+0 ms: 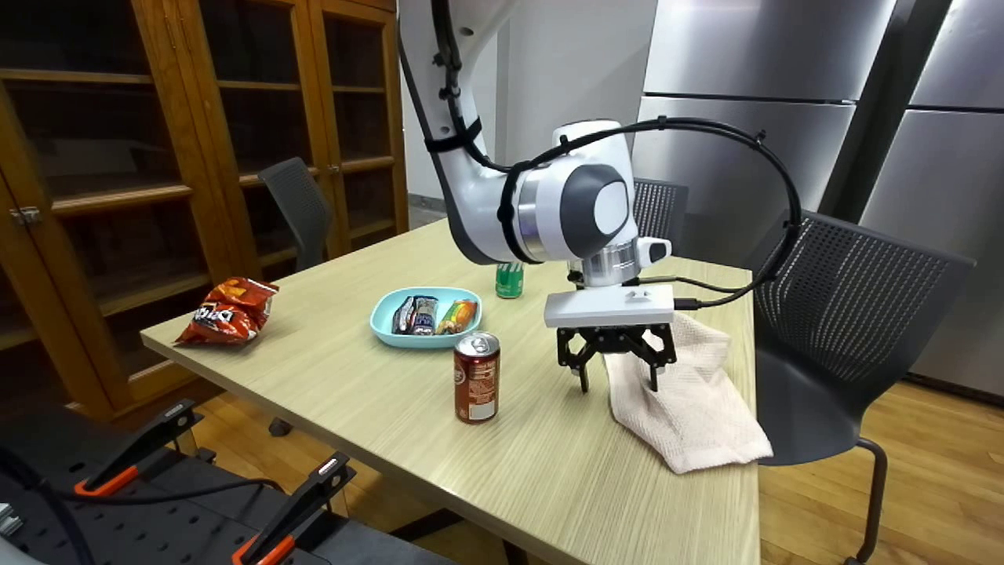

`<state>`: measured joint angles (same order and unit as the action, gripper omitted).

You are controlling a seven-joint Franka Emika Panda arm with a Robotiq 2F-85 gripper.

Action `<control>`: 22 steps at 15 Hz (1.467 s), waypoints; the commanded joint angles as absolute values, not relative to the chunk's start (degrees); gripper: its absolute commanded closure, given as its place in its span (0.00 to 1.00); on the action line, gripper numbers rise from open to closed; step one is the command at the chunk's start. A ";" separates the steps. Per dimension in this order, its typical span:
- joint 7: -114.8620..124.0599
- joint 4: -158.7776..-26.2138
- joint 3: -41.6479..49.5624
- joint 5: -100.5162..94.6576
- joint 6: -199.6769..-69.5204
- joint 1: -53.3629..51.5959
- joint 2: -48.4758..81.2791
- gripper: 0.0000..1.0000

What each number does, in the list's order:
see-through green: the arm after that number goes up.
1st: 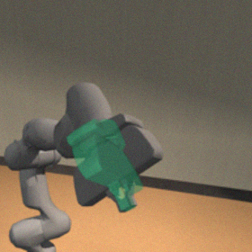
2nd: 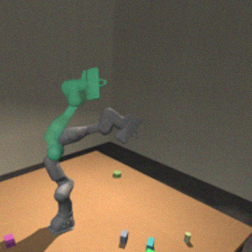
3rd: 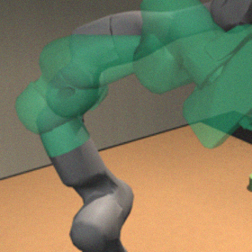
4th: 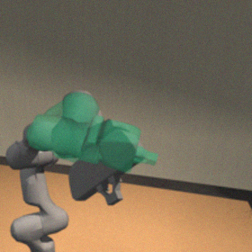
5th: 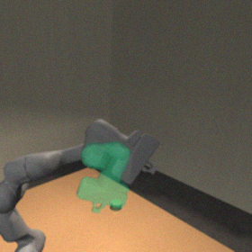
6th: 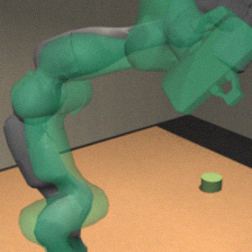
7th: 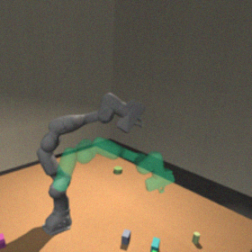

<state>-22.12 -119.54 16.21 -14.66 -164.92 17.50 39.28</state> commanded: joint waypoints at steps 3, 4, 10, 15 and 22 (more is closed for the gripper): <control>-20.94 -119.76 16.70 -16.60 -163.36 16.97 39.11 0.00; -20.79 -119.54 16.84 -16.57 -163.28 16.93 39.23 0.00; -20.59 -118.18 17.32 -16.35 -162.37 17.47 39.81 0.00; -20.13 -117.05 18.11 -16.34 -162.11 17.41 40.19 0.00; -19.41 -116.31 19.17 -16.74 -162.41 16.80 41.12 0.00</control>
